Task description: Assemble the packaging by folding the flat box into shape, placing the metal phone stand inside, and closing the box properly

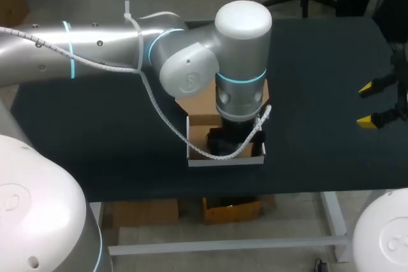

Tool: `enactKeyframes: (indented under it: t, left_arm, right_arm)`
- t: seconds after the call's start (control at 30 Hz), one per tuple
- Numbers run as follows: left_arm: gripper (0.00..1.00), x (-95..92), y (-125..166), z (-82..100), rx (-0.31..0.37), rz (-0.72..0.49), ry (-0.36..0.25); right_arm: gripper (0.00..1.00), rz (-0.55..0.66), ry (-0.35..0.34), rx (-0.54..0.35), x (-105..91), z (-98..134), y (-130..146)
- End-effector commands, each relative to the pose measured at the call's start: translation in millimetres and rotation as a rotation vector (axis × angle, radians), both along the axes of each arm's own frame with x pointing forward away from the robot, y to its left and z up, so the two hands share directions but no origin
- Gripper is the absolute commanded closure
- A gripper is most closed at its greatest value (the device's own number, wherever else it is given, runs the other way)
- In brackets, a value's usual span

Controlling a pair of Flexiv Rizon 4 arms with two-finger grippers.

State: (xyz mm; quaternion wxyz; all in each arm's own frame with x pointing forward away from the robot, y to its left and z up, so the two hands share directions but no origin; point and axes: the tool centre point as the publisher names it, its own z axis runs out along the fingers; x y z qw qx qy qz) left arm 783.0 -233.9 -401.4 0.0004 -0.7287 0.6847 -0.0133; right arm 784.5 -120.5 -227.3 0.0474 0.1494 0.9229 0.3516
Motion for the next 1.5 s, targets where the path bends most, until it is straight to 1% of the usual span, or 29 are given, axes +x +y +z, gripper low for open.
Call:
enactKeyframes:
  t: [0.03,0.47,0.87,1.1,1.27,1.37,1.5]
  left_arm:
    - [0.00,-6.1,1.0,0.3,0.002,0.007,-0.010]
    - [0.00,-15.8,0.0,-0.4,0.009,0.005,-0.013]
    - [0.00,-20.5,-1.3,-0.6,0.016,-0.007,-0.014]
    - [0.00,-17.7,-2.3,1.3,0.036,-0.029,-0.040]
    - [0.00,-13.2,-0.9,9.8,0.031,-0.046,-0.077]
    - [0.00,-12.0,1.1,20.1,0.023,-0.054,-0.105]
    - [0.00,-11.8,5.5,38.3,0.014,-0.077,-0.149]
  right_arm:
    - [0.00,0.000,0.000,0.000,-1.3,1.2,-0.4]
    - [0.00,0.000,0.000,0.000,-1.3,1.2,-0.4]
    - [0.00,0.000,0.000,0.000,-1.3,1.2,-0.4]
    - [0.00,0.000,0.000,0.000,-1.3,1.2,-0.4]
    - [0.00,0.000,0.000,0.000,-1.3,1.2,-0.4]
    - [0.00,0.000,0.000,0.000,-1.3,1.2,-0.4]
    - [0.00,0.000,0.000,0.000,-1.3,1.2,-0.4]
